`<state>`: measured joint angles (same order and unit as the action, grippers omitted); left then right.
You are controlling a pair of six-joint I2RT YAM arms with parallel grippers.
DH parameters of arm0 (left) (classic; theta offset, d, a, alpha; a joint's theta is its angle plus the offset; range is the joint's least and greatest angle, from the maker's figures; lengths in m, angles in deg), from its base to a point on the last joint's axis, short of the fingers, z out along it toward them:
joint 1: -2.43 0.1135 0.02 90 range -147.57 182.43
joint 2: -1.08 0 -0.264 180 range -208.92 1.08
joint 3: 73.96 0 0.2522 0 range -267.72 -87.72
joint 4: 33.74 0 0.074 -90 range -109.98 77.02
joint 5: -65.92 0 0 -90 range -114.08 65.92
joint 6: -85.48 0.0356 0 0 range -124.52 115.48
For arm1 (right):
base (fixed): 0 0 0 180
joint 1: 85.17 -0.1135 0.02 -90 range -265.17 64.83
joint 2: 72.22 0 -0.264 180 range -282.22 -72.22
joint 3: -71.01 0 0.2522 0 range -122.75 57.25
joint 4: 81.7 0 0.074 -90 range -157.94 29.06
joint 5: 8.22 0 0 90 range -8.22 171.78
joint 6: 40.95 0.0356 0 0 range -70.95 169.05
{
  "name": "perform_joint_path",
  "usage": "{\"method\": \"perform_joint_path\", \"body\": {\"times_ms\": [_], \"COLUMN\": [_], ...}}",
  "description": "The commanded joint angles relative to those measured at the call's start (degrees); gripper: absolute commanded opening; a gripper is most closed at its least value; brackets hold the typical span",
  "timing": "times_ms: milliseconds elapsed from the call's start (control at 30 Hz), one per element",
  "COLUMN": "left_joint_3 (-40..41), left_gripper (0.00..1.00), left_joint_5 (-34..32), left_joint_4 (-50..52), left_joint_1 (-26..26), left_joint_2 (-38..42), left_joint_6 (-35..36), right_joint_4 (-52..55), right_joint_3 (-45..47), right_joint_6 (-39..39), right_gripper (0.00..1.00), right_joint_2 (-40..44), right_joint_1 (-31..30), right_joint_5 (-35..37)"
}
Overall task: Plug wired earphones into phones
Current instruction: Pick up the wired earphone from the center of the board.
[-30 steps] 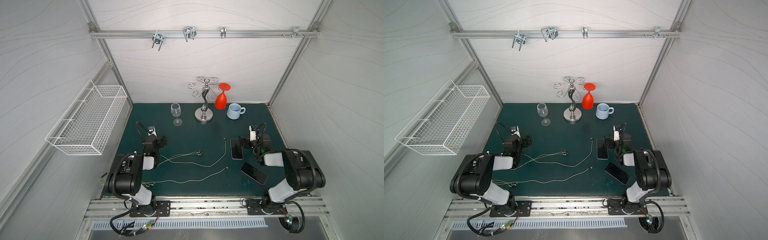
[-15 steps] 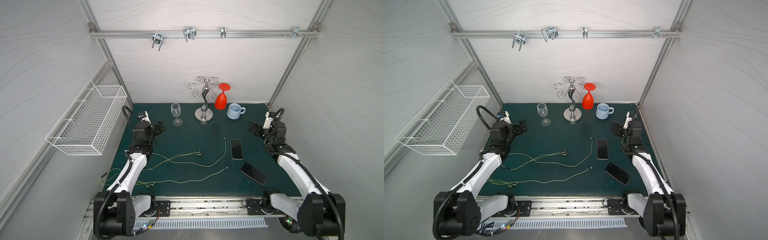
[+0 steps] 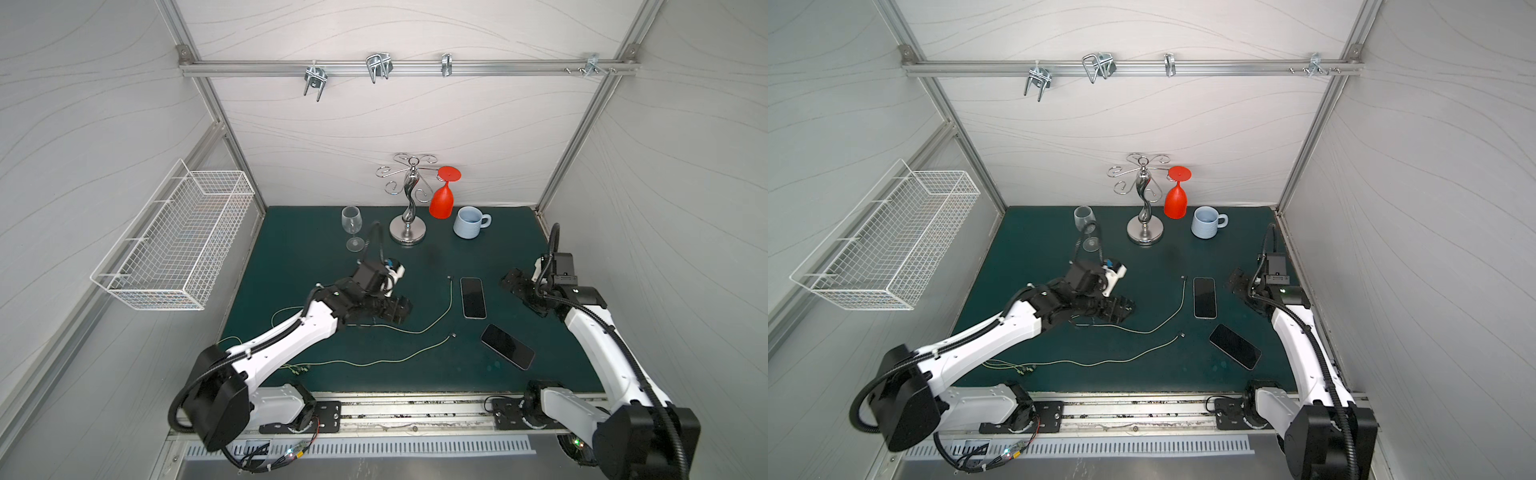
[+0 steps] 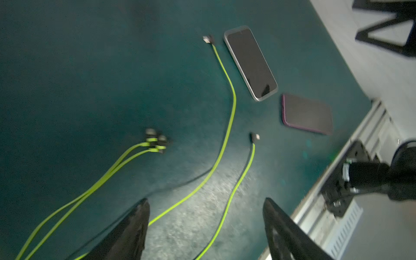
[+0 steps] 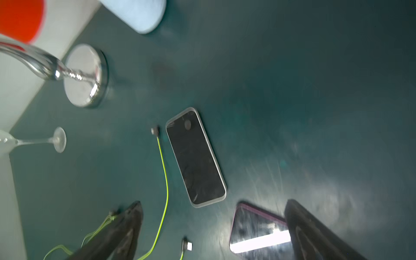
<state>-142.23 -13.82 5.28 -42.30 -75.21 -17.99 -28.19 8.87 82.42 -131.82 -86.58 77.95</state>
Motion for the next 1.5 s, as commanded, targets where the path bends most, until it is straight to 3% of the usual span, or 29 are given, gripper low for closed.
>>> {"method": "perform_joint_path", "body": {"times_ms": [0, 267, 467, 800, 1133, 1333, 1467], "left_joint_3": [-7.0, -28.2, -35.1, -37.9, -38.1, -38.4, -37.4], "left_gripper": [0.70, 0.56, 0.52, 0.45, 0.22, 0.00, 0.00], "left_joint_5": [-4.9, -8.5, -9.3, -8.3, -9.9, -11.7, -12.3], "left_joint_4": [8.0, 21.6, 22.8, 21.3, 22.7, 23.8, 22.0], "left_joint_1": [-7.4, -15.2, -16.3, -16.7, -18.0, -19.9, -19.8], "left_joint_2": [-7.8, -32.6, -41.2, -46.2, -49.8, -50.7, -47.0], "left_joint_6": [4.5, 8.6, 7.7, 8.0, 7.3, 5.7, 4.9], "right_joint_4": [8.4, 12.4, 13.9, 13.8, 13.5, 13.5, 13.5], "right_joint_3": [0.0, 0.3, -1.0, -1.6, -2.3, -1.9, -2.1], "right_joint_6": [3.1, 4.3, 3.8, 2.8, 1.7, 1.8, 0.6], "right_gripper": [0.99, 0.98, 0.98, 0.98, 0.98, 0.98, 0.98], "right_joint_2": [3.4, 8.3, 9.1, 8.2, 7.4, 8.0, 8.4], "right_joint_1": [0.2, 0.2, 0.2, -1.0, -3.1, -3.0, -2.9], "right_joint_5": [-0.4, 3.0, 4.1, 5.5, 7.5, 7.5, 7.3]}}
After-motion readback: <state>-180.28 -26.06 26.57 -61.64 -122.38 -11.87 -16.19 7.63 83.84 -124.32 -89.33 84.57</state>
